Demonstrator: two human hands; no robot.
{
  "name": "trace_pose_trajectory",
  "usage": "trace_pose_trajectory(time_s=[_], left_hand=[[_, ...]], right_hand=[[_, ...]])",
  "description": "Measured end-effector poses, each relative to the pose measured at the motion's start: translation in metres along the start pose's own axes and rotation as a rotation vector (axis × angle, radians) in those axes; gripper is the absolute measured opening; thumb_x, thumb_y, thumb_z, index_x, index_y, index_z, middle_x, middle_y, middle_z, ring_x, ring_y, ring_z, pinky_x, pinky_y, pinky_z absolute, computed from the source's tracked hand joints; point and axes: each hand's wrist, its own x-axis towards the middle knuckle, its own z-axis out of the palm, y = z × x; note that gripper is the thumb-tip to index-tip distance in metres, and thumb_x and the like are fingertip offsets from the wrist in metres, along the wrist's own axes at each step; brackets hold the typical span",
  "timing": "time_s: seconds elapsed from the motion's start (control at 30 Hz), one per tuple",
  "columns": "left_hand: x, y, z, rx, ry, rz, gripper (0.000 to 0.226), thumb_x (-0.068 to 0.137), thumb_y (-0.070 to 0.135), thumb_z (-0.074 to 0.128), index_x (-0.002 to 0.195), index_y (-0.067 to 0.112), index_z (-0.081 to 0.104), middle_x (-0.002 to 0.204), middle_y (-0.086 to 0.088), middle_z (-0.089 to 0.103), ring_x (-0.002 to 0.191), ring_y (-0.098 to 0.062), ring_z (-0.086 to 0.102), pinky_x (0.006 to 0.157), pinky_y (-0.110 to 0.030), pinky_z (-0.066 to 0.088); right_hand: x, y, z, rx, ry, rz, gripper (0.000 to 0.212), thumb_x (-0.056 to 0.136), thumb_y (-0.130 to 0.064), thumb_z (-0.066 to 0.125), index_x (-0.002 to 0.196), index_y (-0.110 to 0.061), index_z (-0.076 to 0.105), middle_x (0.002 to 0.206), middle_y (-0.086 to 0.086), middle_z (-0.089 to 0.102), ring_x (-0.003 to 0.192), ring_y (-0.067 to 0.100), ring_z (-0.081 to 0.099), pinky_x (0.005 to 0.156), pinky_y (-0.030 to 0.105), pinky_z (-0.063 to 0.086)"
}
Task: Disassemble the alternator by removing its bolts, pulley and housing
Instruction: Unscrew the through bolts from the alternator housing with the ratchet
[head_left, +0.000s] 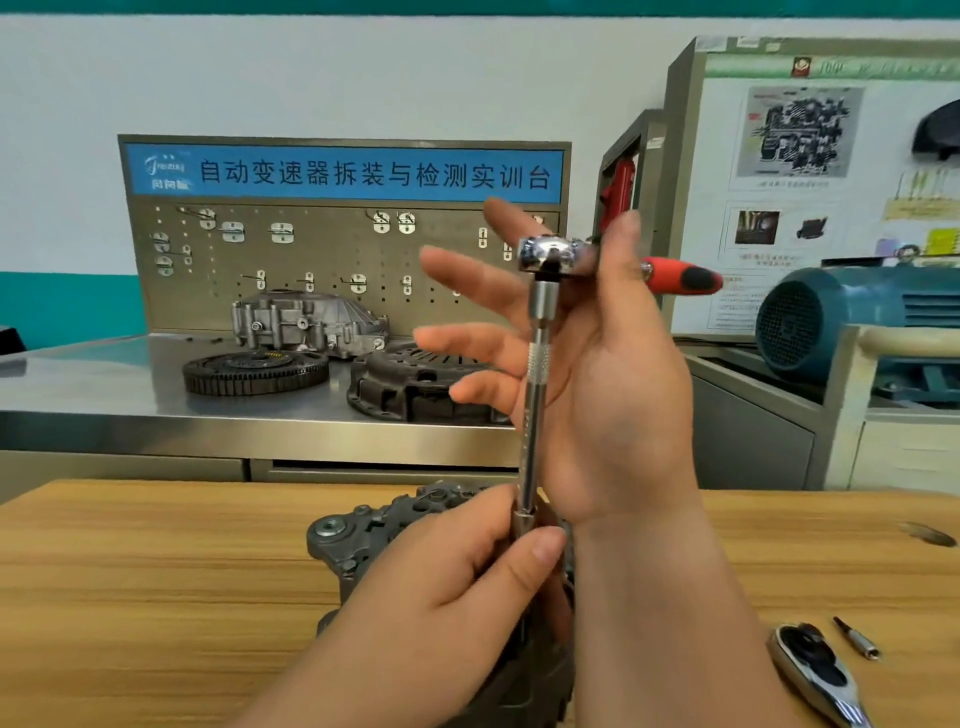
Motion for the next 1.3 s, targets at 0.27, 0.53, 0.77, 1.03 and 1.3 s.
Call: trace_pose_trajectory(time_s=[0.27,0.53,0.77,1.03,1.3], left_hand=[[0.0030,0.0001,0.0011,-0.038,-0.019,-0.027,0.045,0.078,0.059,0.046,0.094,0.020,0.063,0.072,0.002,0.071,0.069,-0.025,0.065,0.074,-0.055,0.050],[0.0008,-0.0025,-0.0012,-0.053,-0.023,0.008,0.034,0.083,0.052,0.047,0.106,0.035,0.064,0.093,0.003,0.073,0.091,-0.016,0.068,0.087,-0.047,0.051],[0.0024,-0.0036,0.0012,-0.052,-0.009,-0.018,0.040,0.079,0.056,0.047,0.092,0.021,0.062,0.079,-0.002,0.073,0.077,-0.023,0.068,0.080,-0.055,0.050],[0.0007,-0.0010,-0.0015,-0.067,-0.033,-0.019,0.037,0.080,0.056,0.046,0.102,0.032,0.063,0.091,0.003,0.073,0.088,-0.017,0.068,0.086,-0.050,0.051],[0.0037,-0.0028,0.0009,-0.026,-0.022,-0.014,0.042,0.078,0.057,0.045,0.096,0.023,0.062,0.083,0.001,0.073,0.080,-0.019,0.067,0.082,-0.052,0.050]], right_hand=[[-0.0021,-0.0044,0.0044,-0.091,0.015,-0.252,0.032,0.092,-0.023,0.048,0.121,-0.025,0.061,0.133,0.003,0.060,0.100,0.018,0.062,0.058,0.025,0.053],[-0.0007,-0.0001,0.0015,-0.021,-0.004,-0.030,0.059,0.096,-0.052,0.026,0.135,-0.014,0.048,0.109,0.007,0.072,0.079,0.020,0.070,0.051,0.023,0.054],[-0.0019,-0.0036,0.0035,-0.115,0.024,-0.245,0.030,0.093,-0.027,0.047,0.119,-0.028,0.060,0.133,0.004,0.061,0.102,0.017,0.064,0.060,0.027,0.056],[-0.0003,-0.0002,0.0032,-0.084,0.045,-0.024,0.064,0.086,-0.059,0.036,0.127,-0.014,0.055,0.112,0.006,0.072,0.085,0.022,0.071,0.057,0.027,0.057],[-0.0015,-0.0032,0.0051,-0.191,0.007,-0.294,0.028,0.093,-0.029,0.047,0.118,-0.033,0.058,0.131,0.004,0.062,0.099,0.020,0.068,0.060,0.027,0.057]])
